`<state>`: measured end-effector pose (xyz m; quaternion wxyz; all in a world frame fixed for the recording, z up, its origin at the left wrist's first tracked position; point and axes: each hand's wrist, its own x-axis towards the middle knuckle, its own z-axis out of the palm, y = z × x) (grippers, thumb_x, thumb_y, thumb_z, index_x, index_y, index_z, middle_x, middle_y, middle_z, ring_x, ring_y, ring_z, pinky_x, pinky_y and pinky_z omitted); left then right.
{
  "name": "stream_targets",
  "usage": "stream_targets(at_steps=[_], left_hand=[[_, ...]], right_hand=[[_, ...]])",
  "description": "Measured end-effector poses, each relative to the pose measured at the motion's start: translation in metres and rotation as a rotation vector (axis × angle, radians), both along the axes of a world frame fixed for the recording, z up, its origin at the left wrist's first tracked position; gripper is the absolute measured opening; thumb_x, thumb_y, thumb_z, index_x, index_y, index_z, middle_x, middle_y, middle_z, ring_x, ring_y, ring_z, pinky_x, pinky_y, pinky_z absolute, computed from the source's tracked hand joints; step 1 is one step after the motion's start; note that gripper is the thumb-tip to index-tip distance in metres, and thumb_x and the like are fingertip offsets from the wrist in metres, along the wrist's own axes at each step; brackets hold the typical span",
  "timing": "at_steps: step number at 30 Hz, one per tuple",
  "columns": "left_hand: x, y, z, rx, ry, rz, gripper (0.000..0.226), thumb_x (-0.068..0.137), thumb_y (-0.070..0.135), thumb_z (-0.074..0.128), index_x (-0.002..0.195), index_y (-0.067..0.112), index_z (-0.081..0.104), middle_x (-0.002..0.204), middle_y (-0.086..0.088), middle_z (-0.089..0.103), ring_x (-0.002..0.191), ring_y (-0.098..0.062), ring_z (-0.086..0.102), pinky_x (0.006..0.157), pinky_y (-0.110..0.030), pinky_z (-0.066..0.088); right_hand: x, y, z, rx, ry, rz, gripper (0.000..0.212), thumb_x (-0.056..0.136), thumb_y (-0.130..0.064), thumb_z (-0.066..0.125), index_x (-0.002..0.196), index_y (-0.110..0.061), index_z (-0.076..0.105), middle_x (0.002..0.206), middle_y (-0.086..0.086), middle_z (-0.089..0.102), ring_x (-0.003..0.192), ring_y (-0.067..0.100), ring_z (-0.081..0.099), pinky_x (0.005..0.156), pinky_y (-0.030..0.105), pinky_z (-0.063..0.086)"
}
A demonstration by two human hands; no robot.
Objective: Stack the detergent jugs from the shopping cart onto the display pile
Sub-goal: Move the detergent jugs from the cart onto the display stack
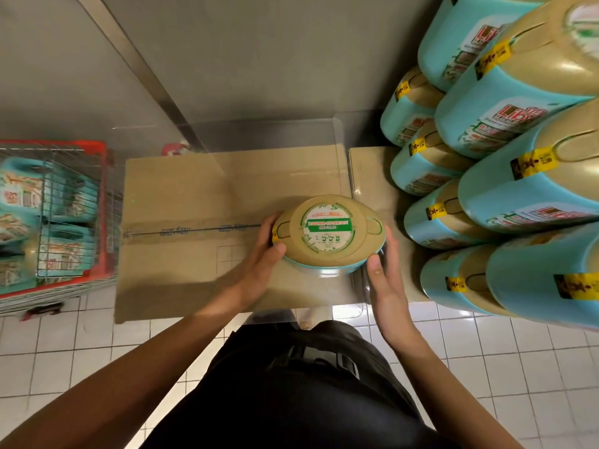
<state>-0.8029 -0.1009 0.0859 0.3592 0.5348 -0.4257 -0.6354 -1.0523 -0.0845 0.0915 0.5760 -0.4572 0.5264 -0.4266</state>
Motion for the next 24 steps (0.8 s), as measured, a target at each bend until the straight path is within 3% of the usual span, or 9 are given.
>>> stream_targets(at_steps=[3, 6, 8, 10, 12, 15, 17, 21, 24], left_hand=[[-0.01, 0.002, 0.007, -0.063, -0.081, -0.024, 0.097, 0.089, 0.076, 0.054, 0.159, 0.016, 0.025, 0.152, 0.011, 0.05, 0.146, -0.006, 0.042, 0.124, -0.038, 0.032], [-0.029, -0.004, 0.017, -0.138, -0.055, 0.009, 0.114, 0.079, 0.09, 0.054, 0.154, 0.008, 0.026, 0.144, 0.001, 0.049, 0.129, 0.01, 0.048, 0.109, -0.014, 0.037], [-0.039, -0.011, 0.02, -0.117, -0.015, 0.011, 0.114, 0.075, 0.088, 0.061, 0.15, 0.008, 0.028, 0.139, -0.004, 0.05, 0.122, 0.012, 0.053, 0.104, -0.012, 0.04], [-0.039, -0.02, 0.016, -0.091, 0.011, -0.004, 0.101, 0.076, 0.071, 0.071, 0.15, 0.013, 0.031, 0.138, 0.0, 0.054, 0.12, 0.012, 0.055, 0.104, -0.014, 0.041], [-0.034, -0.031, 0.008, -0.026, 0.039, -0.005, 0.076, 0.082, 0.051, 0.065, 0.148, 0.024, 0.039, 0.136, 0.015, 0.062, 0.125, 0.007, 0.055, 0.111, -0.026, 0.041], [-0.025, -0.05, 0.001, 0.004, 0.043, 0.004, 0.055, 0.091, 0.043, 0.061, 0.144, 0.041, 0.046, 0.14, 0.025, 0.063, 0.139, -0.004, 0.052, 0.122, -0.043, 0.039], [-0.021, -0.066, 0.005, 0.008, 0.031, -0.001, 0.049, 0.095, 0.043, 0.061, 0.142, 0.047, 0.047, 0.14, 0.025, 0.063, 0.137, -0.004, 0.055, 0.113, -0.036, 0.049], [-0.019, -0.102, 0.021, 0.034, 0.01, -0.032, 0.046, 0.1, 0.045, 0.058, 0.144, 0.051, 0.044, 0.14, 0.032, 0.061, 0.134, 0.006, 0.056, 0.1, -0.019, 0.054], [-0.02, -0.13, 0.035, 0.044, -0.01, -0.053, 0.043, 0.111, 0.031, 0.05, 0.151, 0.043, 0.038, 0.122, 0.045, 0.064, 0.114, 0.022, 0.059, 0.081, -0.007, 0.054]], right_hand=[[-0.004, 0.002, -0.001, -0.024, 0.063, -0.026, 0.069, 0.109, -0.054, 0.047, 0.168, -0.027, 0.023, 0.172, -0.005, 0.03, 0.161, 0.018, 0.023, 0.131, 0.056, 0.019], [-0.016, -0.002, -0.008, -0.022, 0.032, -0.044, 0.068, 0.11, -0.051, 0.046, 0.168, -0.027, 0.021, 0.173, -0.003, 0.029, 0.161, 0.019, 0.023, 0.132, 0.053, 0.019], [-0.017, -0.004, -0.012, 0.066, -0.161, -0.077, 0.067, 0.108, -0.05, 0.052, 0.166, -0.025, 0.028, 0.17, 0.001, 0.037, 0.159, 0.022, 0.03, 0.131, 0.05, 0.025], [-0.013, -0.007, -0.015, 0.167, -0.313, -0.142, 0.073, 0.103, -0.056, 0.06, 0.164, -0.023, 0.034, 0.165, 0.005, 0.044, 0.156, 0.023, 0.037, 0.125, 0.038, 0.036], [-0.005, -0.014, -0.015, 0.19, -0.31, -0.193, 0.076, 0.102, -0.058, 0.061, 0.164, -0.023, 0.035, 0.165, 0.005, 0.045, 0.155, 0.022, 0.039, 0.123, 0.034, 0.038], [0.008, -0.034, -0.013, 0.212, -0.278, -0.273, 0.065, 0.105, -0.057, 0.055, 0.159, -0.024, 0.044, 0.158, 0.0, 0.055, 0.148, 0.015, 0.049, 0.114, 0.028, 0.048], [0.017, -0.051, -0.01, 0.254, -0.238, -0.319, 0.055, 0.105, -0.057, 0.049, 0.151, -0.026, 0.054, 0.144, -0.006, 0.067, 0.135, 0.007, 0.061, 0.102, 0.023, 0.055], [0.031, -0.088, -0.004, 0.305, -0.23, -0.316, 0.04, 0.109, -0.056, 0.042, 0.134, -0.033, 0.063, 0.121, -0.016, 0.077, 0.117, -0.002, 0.07, 0.105, 0.026, 0.055], [0.035, -0.117, 0.004, 0.368, -0.225, -0.331, 0.046, 0.108, -0.06, 0.04, 0.137, -0.031, 0.063, 0.127, -0.013, 0.074, 0.122, 0.003, 0.065, 0.103, 0.027, 0.054]])
